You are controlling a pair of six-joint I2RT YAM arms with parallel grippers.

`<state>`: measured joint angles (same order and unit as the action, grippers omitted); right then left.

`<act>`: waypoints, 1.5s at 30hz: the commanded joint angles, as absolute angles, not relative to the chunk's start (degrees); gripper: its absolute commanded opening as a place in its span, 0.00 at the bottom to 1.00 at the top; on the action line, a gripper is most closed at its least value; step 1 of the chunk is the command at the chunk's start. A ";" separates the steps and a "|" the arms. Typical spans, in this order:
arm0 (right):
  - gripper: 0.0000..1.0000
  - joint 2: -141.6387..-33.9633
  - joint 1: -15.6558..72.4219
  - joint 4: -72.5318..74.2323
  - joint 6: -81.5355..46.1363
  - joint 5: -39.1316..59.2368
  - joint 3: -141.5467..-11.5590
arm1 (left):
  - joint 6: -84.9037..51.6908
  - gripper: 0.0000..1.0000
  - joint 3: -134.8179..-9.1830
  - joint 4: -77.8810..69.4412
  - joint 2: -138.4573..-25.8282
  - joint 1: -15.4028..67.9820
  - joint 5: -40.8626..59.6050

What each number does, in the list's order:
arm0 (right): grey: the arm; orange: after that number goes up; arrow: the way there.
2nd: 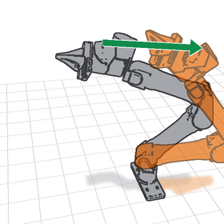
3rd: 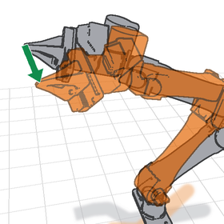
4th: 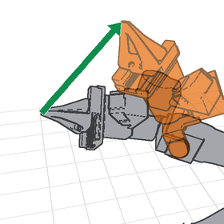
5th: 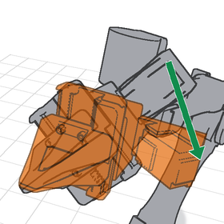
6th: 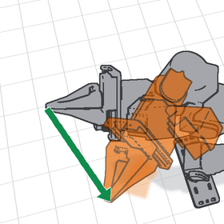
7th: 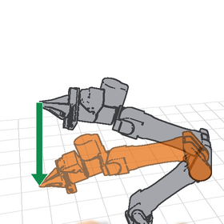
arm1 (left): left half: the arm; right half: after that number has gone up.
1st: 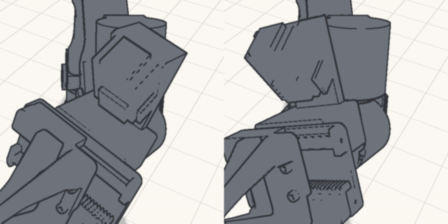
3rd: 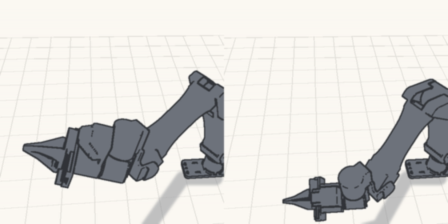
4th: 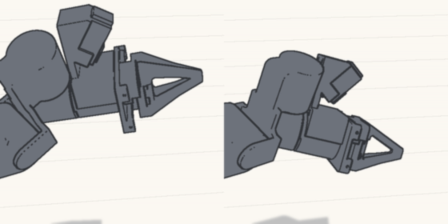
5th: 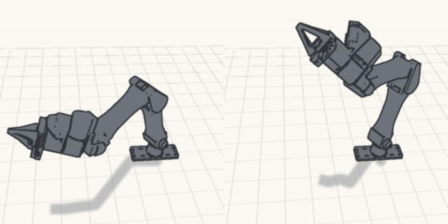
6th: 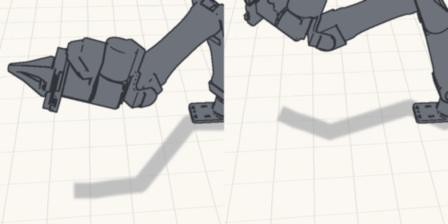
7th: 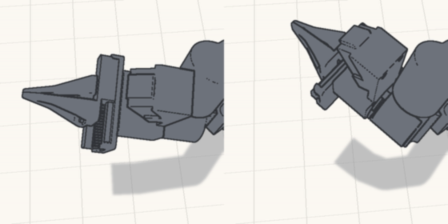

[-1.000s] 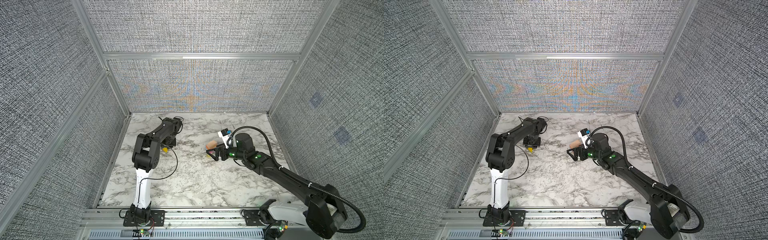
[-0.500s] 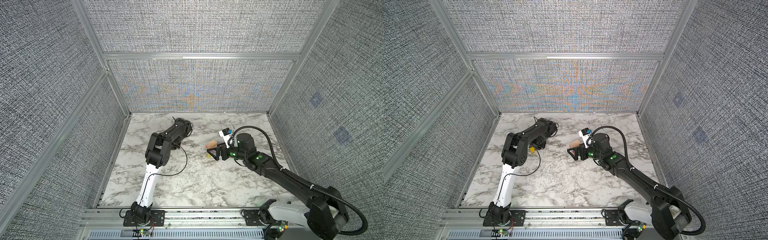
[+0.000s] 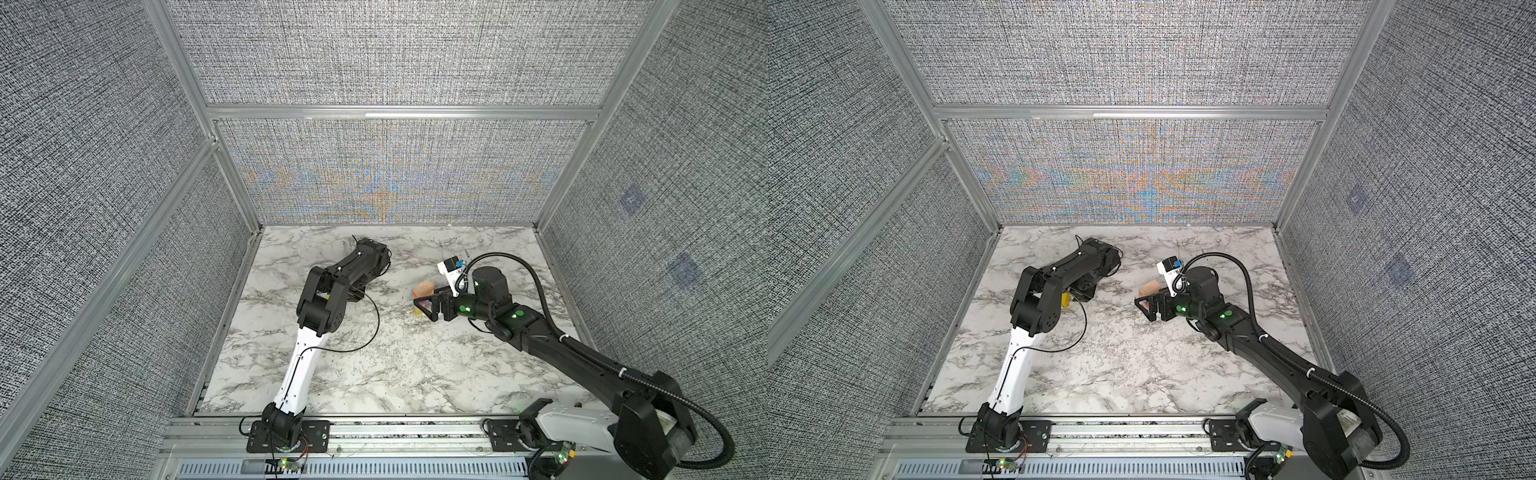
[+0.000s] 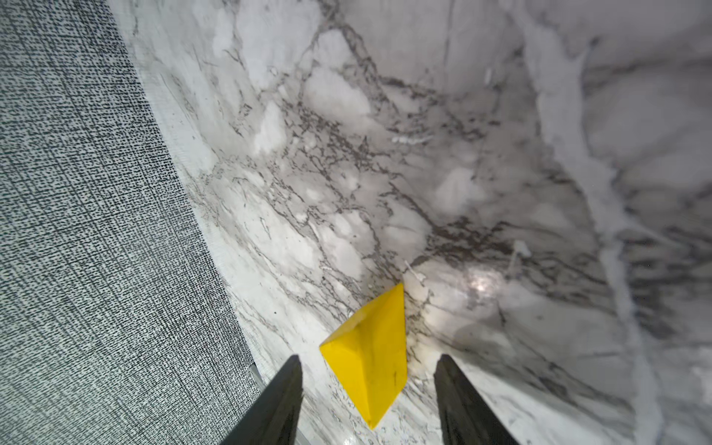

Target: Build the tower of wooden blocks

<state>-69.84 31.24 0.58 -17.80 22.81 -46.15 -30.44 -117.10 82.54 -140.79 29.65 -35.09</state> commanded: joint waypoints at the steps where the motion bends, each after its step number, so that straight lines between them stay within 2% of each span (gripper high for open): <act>1: 0.99 -69.96 31.29 1.66 -17.68 22.58 -46.23 | -31.03 0.59 -117.60 83.24 -140.98 30.00 -36.03; 6: 0.99 -70.02 31.29 1.43 -17.58 22.59 -46.19 | -30.97 0.61 -115.00 80.47 -138.20 29.89 -33.92; 17: 0.99 -69.98 31.29 1.58 -17.75 22.94 -46.28 | -25.25 0.65 -96.60 63.06 -120.70 22.46 -13.45; 22: 0.99 -69.79 31.29 1.58 -17.84 23.07 -46.23 | -24.70 0.62 -87.62 53.23 -114.37 18.49 -3.70; 36: 0.99 -70.00 31.29 1.67 -17.84 23.03 -46.08 | -25.68 0.58 -80.57 43.80 -111.77 11.80 6.58; 39: 0.99 -70.22 31.29 1.78 -17.87 23.09 -46.15 | -25.93 0.54 -79.76 42.66 -111.43 11.17 7.61; 42: 0.99 -70.47 31.29 1.83 -17.90 23.20 -46.21 | -26.18 0.47 -79.04 41.78 -111.26 10.99 8.42; 45: 0.99 -70.52 31.27 1.84 -17.93 23.28 -46.21 | -26.19 0.44 -78.75 41.50 -111.40 10.90 8.58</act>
